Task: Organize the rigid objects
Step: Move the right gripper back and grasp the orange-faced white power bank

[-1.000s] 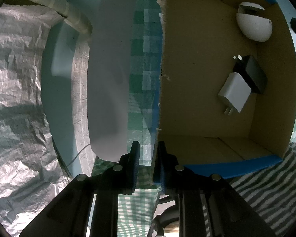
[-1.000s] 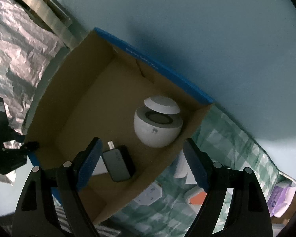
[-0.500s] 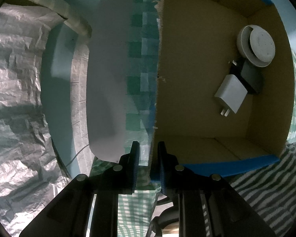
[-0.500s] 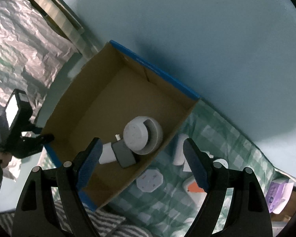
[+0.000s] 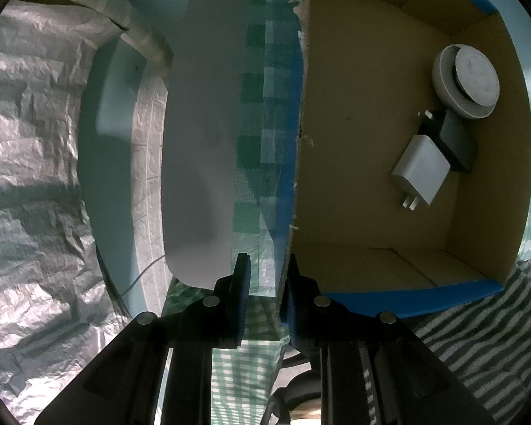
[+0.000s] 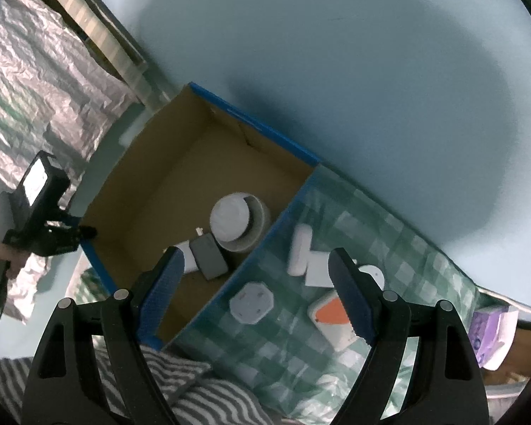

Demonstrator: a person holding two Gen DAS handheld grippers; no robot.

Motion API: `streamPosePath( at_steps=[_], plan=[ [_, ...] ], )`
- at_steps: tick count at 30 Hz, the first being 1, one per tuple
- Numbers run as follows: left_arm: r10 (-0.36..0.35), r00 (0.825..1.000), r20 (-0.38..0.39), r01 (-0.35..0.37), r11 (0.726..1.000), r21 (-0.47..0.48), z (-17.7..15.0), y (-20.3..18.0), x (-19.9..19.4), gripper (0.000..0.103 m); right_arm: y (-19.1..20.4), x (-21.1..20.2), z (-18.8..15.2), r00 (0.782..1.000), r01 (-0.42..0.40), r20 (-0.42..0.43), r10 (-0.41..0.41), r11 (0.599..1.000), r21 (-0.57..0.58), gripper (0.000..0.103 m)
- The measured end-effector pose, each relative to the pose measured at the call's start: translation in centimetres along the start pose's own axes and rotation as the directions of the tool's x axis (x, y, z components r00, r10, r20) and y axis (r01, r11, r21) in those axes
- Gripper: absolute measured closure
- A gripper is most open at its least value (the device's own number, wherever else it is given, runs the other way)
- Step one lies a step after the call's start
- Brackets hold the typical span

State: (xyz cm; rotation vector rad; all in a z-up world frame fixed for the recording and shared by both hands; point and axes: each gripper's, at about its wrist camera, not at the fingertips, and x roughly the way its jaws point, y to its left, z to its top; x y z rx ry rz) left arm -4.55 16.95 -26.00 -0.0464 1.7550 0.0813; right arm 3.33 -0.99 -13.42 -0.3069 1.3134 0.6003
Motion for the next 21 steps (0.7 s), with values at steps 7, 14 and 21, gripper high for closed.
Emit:
streamPosePath(
  at_steps=[7, 14, 21],
  plan=[
    [-0.009, 1.000, 0.002, 0.009, 1.000, -0.020, -0.1, 0.3, 0.0, 0.082, -1.7, -0.6, -1.9, 1.000, 0.016, -0.004, -0.016, 0.999, 0.029, 0.020],
    [0.000, 1.000, 0.004, 0.000, 1.000, -0.020, -0.2, 0.4, 0.1, 0.082, -5.6, 0.7, -4.6, 0.998, 0.042, -0.057, -0.038, 0.996, 0.080, 0.020],
    [0.007, 1.000, 0.000, -0.007, 1.000, -0.015, -0.1, 0.3, 0.0, 0.082, -9.7, 3.8, -7.7, 0.991, 0.060, -0.129, -0.049, 0.994, 0.089, 0.020]
  ],
)
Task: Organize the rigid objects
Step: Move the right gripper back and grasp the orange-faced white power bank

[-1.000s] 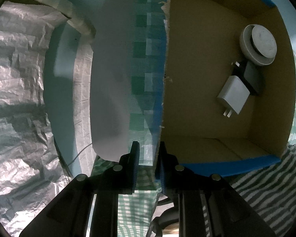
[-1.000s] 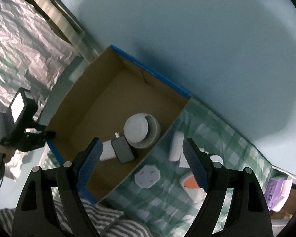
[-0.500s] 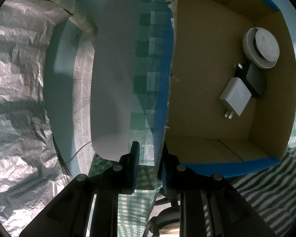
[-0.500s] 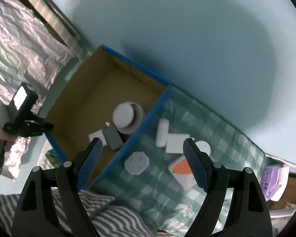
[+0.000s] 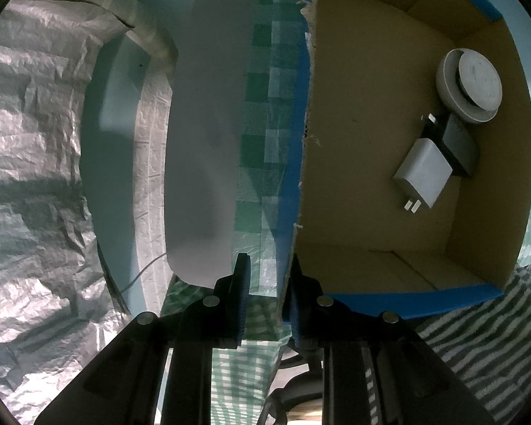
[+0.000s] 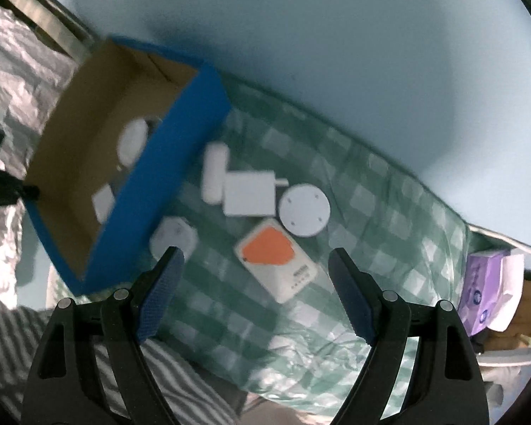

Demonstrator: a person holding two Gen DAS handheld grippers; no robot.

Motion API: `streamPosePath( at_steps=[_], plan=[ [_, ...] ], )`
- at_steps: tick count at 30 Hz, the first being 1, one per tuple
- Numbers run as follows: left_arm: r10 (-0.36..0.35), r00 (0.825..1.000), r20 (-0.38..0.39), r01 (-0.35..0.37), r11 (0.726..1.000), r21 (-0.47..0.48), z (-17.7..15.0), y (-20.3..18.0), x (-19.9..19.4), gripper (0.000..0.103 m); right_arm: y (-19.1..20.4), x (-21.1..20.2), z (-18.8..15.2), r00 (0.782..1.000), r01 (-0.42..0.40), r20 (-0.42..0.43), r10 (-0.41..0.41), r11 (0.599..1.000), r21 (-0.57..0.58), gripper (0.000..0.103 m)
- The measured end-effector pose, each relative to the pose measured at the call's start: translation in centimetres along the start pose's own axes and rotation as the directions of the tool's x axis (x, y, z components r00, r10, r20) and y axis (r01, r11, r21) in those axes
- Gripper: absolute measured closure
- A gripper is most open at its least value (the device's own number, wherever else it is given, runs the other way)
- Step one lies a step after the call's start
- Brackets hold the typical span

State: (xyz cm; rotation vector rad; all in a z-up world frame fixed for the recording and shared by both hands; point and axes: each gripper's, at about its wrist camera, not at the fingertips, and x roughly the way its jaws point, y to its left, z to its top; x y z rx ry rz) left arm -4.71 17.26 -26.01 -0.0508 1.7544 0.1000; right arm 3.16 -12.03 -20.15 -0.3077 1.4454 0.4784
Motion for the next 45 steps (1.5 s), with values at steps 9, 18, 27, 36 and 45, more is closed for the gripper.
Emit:
streamPosePath(
  at_steps=[9, 18, 27, 36, 45],
  plan=[
    [0.005, 1.000, -0.002, -0.005, 1.000, 0.003, 0.1, 0.0, 0.0, 0.082, -1.7, 4.6, -1.4, 0.998, -0.006, -0.066, 0.002, 0.998, -0.059, 0.020],
    [0.008, 1.000, 0.001, -0.008, 1.000, 0.000, -0.1, -0.1, -0.3, 0.082, -0.7, 8.8, -1.8, 0.991, 0.002, -0.132, -0.028, 0.981, -0.194, 0.020],
    [0.003, 1.000, -0.004, -0.003, 1.000, 0.002, 0.0, 0.0, -0.3, 0.082, 1.2, 12.0, -2.1, 0.978, 0.049, -0.173, -0.118, 0.933, -0.355, 0.020],
    [0.016, 1.000, -0.002, -0.016, 1.000, 0.005, 0.0, -0.2, -0.3, 0.082, 2.2, 14.2, -2.1, 0.963, 0.086, -0.215, -0.163, 0.941, -0.327, 0.033],
    [0.012, 1.000, -0.003, -0.012, 1.000, 0.010, 0.0, -0.3, -0.3, 0.082, 1.0, 13.7, -2.8, 0.968, -0.025, -0.249, 0.029, 1.000, 0.019, 0.037]
  ],
)
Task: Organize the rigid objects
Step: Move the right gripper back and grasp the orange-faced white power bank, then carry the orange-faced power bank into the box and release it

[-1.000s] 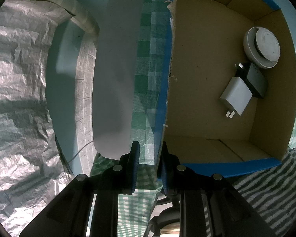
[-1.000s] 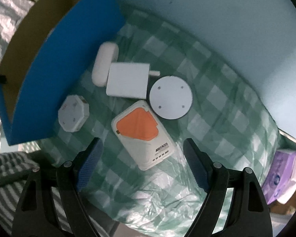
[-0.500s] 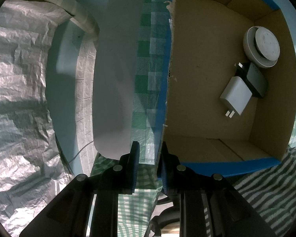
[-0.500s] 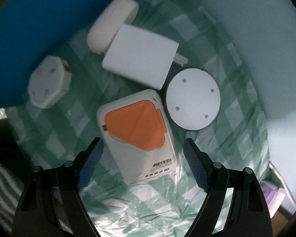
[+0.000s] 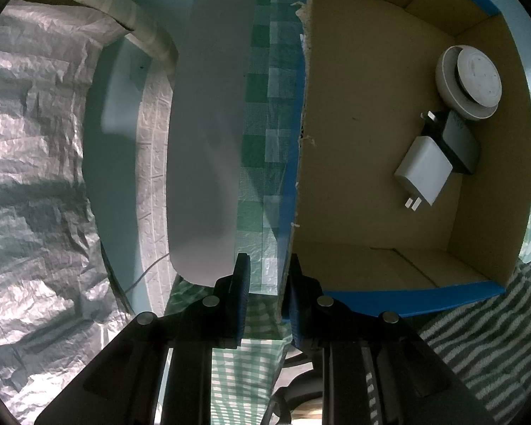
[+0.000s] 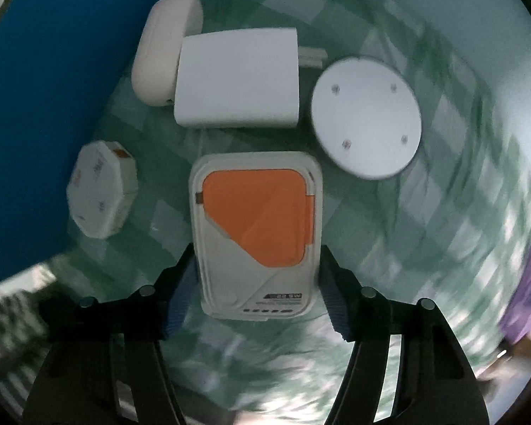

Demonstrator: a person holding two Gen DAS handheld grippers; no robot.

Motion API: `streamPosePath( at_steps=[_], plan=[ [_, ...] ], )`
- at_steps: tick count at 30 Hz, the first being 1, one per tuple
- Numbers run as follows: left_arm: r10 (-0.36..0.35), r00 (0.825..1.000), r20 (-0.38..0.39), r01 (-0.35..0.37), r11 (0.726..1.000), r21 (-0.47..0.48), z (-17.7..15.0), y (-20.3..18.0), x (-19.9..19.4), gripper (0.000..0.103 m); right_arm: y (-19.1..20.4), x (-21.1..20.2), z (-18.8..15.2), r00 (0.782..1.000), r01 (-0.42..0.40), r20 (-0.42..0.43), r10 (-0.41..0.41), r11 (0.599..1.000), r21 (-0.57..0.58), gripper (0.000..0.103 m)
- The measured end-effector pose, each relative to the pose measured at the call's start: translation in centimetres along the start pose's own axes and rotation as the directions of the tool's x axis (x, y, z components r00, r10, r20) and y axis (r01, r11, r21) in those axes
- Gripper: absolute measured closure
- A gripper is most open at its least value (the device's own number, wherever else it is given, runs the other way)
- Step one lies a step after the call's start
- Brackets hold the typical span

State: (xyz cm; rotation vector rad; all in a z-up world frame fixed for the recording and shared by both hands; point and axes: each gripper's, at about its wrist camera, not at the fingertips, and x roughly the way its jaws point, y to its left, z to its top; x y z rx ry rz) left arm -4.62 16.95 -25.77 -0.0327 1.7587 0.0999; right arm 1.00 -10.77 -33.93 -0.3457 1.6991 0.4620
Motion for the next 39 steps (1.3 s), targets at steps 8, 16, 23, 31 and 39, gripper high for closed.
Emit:
streamPosePath(
  at_steps=[8, 16, 23, 31, 39],
  plan=[
    [0.008, 1.000, -0.004, -0.008, 1.000, 0.015, 0.2, -0.2, 0.0, 0.082, -1.1, -0.9, 1.4, 0.999, -0.021, 0.038, 0.018, 0.997, 0.076, 0.036],
    [0.006, 1.000, -0.003, -0.006, 1.000, 0.015, 0.2, -0.2, -0.1, 0.082, -1.7, -1.6, 4.9, 0.999, -0.014, 0.049, 0.007, 0.990, 0.142, 0.036],
    [0.001, 1.000, 0.000, -0.001, 1.000, 0.011, 0.1, -0.1, -0.1, 0.079, -1.5, -1.8, 3.4, 0.997, 0.004, 0.080, -0.018, 0.987, 0.162, 0.039],
    [0.001, 1.000, -0.003, -0.001, 1.000, 0.015, 0.1, -0.1, -0.2, 0.079, -1.7, -4.6, 0.2, 0.994, -0.020, 0.112, 0.004, 0.989, 0.148, 0.040],
    [-0.008, 1.000, -0.006, 0.008, 1.000, 0.026, 0.2, -0.4, -0.1, 0.087, -1.2, -9.3, 0.9, 0.984, -0.061, 0.172, 0.039, 0.990, 0.126, 0.040]
  ],
)
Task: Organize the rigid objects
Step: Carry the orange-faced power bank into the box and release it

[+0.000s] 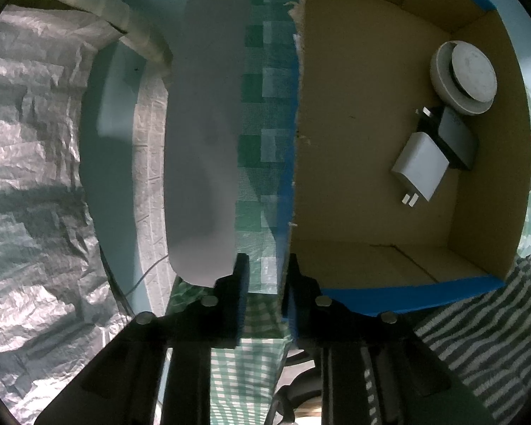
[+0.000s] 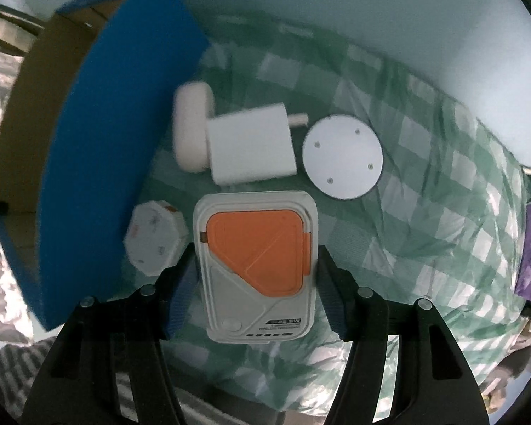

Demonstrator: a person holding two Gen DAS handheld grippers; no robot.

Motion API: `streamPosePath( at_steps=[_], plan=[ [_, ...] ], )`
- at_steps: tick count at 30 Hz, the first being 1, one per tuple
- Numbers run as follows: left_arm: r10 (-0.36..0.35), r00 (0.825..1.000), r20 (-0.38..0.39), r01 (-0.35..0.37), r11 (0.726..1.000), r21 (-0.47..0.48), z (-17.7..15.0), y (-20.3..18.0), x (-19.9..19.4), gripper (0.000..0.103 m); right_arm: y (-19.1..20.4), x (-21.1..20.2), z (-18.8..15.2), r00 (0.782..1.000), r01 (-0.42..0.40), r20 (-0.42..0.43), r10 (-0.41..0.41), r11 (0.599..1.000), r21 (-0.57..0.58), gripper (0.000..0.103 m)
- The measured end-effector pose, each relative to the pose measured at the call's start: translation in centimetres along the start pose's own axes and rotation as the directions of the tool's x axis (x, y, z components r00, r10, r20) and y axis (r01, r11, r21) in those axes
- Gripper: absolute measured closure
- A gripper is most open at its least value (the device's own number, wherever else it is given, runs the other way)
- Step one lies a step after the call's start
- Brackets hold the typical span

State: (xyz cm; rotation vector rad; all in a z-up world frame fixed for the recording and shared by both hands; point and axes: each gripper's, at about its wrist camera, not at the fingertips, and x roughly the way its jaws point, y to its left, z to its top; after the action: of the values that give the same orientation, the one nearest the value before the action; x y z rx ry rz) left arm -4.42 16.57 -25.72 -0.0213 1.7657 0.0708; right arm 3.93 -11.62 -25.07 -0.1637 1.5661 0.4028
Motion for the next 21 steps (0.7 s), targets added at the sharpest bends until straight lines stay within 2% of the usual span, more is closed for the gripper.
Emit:
streamPosePath(
  at_steps=[12, 21],
  plan=[
    [-0.007, 1.000, -0.004, 0.007, 1.000, 0.002, 0.1, 0.1, 0.0, 0.090, 4.2, -7.6, 3.3, 0.993, -0.059, 0.094, 0.067, 0.994, -0.094, 0.040],
    [-0.009, 1.000, -0.003, 0.009, 1.000, 0.001, 0.2, 0.1, -0.1, 0.090, 9.4, -8.7, 5.1, 0.987, -0.071, 0.126, 0.099, 0.976, -0.208, 0.040]
  ],
)
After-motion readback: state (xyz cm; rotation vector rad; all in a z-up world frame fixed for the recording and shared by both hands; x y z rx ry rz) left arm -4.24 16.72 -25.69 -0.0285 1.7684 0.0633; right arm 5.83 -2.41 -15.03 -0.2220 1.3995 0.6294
